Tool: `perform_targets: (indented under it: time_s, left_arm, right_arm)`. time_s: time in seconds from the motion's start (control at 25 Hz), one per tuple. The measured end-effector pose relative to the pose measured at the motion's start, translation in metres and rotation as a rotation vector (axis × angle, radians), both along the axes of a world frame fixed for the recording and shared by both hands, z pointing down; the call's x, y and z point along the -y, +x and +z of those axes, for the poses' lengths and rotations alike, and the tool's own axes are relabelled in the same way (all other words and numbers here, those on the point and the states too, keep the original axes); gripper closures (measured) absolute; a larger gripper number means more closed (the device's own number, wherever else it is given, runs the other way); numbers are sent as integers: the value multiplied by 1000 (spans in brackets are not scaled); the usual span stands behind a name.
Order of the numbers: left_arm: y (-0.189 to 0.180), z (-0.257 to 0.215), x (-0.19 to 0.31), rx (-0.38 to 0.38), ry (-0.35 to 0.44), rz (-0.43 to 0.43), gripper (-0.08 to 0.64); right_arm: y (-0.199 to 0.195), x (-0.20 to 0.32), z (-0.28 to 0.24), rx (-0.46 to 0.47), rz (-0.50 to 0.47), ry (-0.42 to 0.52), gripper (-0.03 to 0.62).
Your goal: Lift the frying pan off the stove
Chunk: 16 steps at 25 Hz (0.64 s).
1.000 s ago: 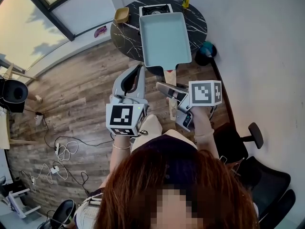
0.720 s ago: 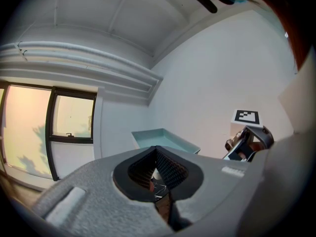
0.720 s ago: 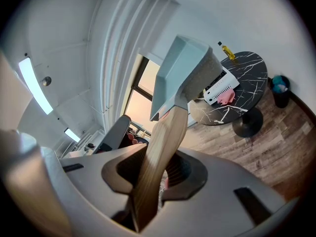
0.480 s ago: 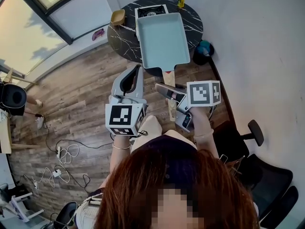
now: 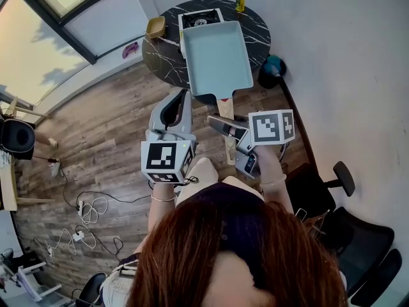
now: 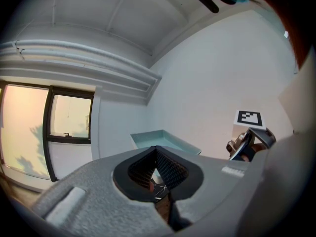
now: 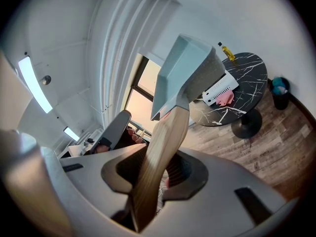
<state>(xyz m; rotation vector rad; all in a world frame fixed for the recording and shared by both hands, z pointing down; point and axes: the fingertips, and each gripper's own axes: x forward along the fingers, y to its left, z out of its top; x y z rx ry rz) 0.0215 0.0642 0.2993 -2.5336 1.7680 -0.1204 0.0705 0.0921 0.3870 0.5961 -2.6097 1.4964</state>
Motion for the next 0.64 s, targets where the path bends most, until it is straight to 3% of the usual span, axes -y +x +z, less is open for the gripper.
perform_targets:
  time_s: [0.64]
  left_arm:
    - [-3, 5, 25, 3, -11, 20, 548]
  right_arm:
    - [-4, 25, 9, -10, 23, -21, 488]
